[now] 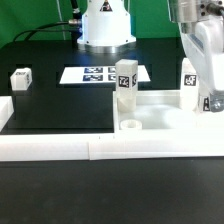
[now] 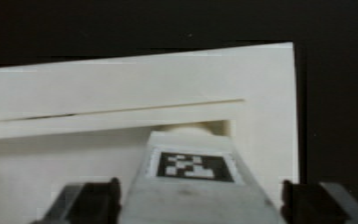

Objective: Assemble square table

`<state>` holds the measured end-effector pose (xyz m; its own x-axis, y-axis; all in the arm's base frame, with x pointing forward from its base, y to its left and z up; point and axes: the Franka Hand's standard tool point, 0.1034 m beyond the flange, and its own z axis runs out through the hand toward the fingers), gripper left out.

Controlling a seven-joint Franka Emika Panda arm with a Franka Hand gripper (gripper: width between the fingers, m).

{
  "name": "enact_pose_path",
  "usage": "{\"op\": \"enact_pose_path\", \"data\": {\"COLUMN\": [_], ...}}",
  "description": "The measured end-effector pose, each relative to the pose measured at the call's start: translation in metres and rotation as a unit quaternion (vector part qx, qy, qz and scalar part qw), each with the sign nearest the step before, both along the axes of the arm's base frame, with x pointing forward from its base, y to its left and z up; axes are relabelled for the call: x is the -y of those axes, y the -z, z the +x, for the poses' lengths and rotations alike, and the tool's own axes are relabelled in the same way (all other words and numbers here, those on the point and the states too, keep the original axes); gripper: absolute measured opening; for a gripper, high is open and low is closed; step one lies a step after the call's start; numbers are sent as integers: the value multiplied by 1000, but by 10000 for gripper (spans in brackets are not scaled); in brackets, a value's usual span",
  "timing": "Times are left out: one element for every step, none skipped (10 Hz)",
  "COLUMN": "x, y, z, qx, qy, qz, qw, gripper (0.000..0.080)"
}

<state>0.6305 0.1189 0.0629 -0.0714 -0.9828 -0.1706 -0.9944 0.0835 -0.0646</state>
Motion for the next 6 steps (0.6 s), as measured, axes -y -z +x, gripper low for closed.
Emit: {"op": "enact_pose_path", "data": {"x": [-7, -11, -12, -11, -10, -9], "y": [-2, -2, -1, -1, -1, -1], "z": [2, -1, -2, -2, -2, -2], "qx": [35, 54, 61, 63, 67, 70], "qy": [-127, -226, -280, -299, -330, -384], "qz": [-25, -35, -40, -42, -46, -53], "qw": [991, 972, 957, 951, 940, 919], "gripper": [590, 590, 637, 646, 646, 646]}}
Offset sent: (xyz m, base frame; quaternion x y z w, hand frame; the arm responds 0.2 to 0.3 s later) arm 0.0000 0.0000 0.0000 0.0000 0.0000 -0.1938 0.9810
